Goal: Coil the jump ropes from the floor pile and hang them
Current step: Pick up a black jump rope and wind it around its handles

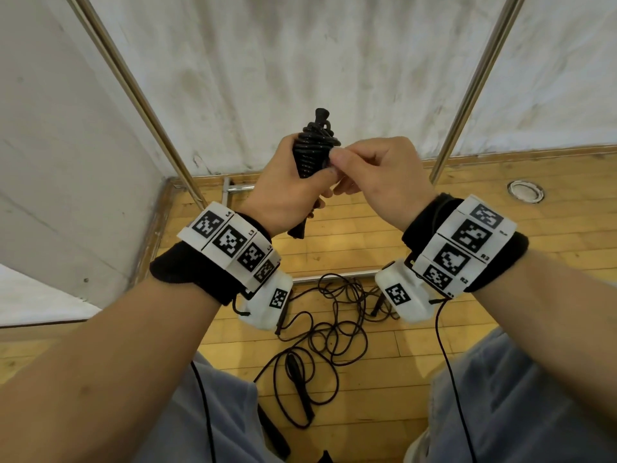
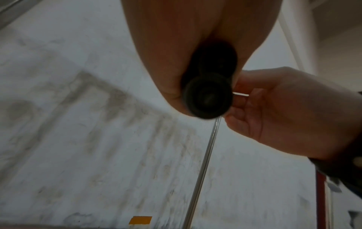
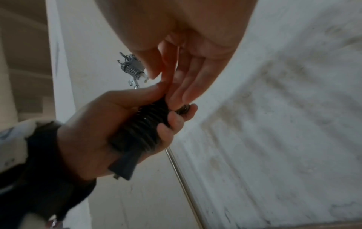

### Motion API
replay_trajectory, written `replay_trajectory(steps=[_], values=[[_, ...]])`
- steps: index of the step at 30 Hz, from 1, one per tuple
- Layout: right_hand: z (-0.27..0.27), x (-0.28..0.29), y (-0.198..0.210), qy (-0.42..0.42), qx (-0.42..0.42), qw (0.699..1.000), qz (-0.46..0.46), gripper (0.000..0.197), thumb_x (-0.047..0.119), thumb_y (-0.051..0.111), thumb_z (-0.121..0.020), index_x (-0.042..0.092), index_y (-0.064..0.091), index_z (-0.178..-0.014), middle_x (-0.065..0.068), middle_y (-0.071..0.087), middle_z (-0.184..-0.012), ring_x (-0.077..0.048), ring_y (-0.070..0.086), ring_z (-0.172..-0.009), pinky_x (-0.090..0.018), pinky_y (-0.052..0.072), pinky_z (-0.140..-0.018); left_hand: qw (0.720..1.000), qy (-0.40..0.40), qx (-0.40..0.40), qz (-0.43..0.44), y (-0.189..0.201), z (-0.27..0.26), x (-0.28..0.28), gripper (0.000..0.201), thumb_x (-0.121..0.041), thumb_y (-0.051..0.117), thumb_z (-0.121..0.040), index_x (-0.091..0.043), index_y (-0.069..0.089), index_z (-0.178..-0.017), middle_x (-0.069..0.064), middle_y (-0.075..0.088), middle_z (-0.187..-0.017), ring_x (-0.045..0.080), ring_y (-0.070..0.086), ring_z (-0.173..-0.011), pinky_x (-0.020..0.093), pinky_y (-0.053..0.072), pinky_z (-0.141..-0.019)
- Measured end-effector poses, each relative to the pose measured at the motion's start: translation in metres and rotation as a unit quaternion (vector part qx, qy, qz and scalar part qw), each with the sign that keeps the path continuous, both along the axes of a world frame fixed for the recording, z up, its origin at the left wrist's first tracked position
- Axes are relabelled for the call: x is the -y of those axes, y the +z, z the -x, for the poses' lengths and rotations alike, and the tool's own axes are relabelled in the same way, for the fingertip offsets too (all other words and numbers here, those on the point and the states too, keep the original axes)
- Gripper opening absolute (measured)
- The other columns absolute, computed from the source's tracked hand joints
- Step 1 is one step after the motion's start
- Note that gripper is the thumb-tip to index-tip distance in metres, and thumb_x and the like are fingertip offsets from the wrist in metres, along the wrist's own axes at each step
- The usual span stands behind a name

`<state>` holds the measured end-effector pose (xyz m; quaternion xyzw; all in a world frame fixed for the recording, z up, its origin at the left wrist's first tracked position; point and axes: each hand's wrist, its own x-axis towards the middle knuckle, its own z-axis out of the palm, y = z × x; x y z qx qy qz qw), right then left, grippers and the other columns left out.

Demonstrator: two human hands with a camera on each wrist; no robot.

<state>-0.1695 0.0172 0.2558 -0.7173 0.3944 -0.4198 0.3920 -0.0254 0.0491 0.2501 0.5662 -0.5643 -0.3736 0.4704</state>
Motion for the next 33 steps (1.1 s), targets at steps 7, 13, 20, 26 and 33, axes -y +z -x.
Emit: replay_trajectory(steps=[7,13,20,26,33], values=[[0.000,0.000,-0.005,-0.039,-0.085,0.982,0.162,0.016,0.012,0.061,-0.087,0.011,0.072,-0.098,0.008,0.060,-0.090,-0.006,0.058,-0.080,-0.006,0.043,-0.073,0.994,0.002,-0.096,-0.045,0.002,-0.002,0.000,0.042,-0.004,0.059,-0.088,-0.012,0.030,-0.117,0.009,0.060,-0.093,0.016,0.064,-0.061,0.029,0.051,-0.053],[0.003,0.003,-0.003,-0.064,-0.132,0.958,0.247,0.016,0.016,0.062,-0.087,0.008,0.074,-0.093,-0.003,0.070,-0.086,-0.007,0.055,-0.077,-0.017,0.044,-0.075,0.997,-0.006,-0.042,-0.070,0.005,-0.001,-0.002,0.038,-0.007,0.057,-0.088,-0.013,0.031,-0.115,0.011,0.058,-0.086,0.006,0.060,-0.055,0.024,0.050,-0.049],[0.004,0.003,0.003,-0.036,-0.177,0.945,0.274,0.018,0.014,0.059,-0.086,0.005,0.074,-0.087,-0.008,0.069,-0.079,-0.021,0.062,-0.074,-0.035,0.051,-0.070,0.996,0.001,0.008,-0.084,0.007,-0.002,-0.002,0.037,-0.012,0.058,-0.088,-0.015,0.033,-0.115,0.009,0.062,-0.081,0.014,0.060,-0.060,0.034,0.053,-0.057],[0.000,0.002,0.003,-0.062,-0.206,0.941,0.261,0.016,0.017,0.059,-0.085,0.008,0.072,-0.085,-0.005,0.065,-0.076,-0.015,0.054,-0.070,-0.035,0.049,-0.069,0.996,-0.006,0.055,-0.068,0.009,-0.003,-0.004,0.037,-0.013,0.058,-0.089,-0.018,0.031,-0.114,0.007,0.064,-0.081,0.010,0.057,-0.053,0.029,0.049,-0.050],[0.002,0.002,0.010,-0.041,-0.202,0.948,0.244,0.012,0.021,0.062,-0.077,0.010,0.065,-0.079,0.004,0.052,-0.067,-0.011,0.046,-0.059,-0.027,0.043,-0.060,0.994,-0.076,-0.016,-0.072,0.019,-0.013,-0.007,0.038,-0.006,0.057,-0.092,-0.005,0.040,-0.126,0.008,0.063,-0.099,0.011,0.068,-0.078,0.026,0.056,-0.062]])
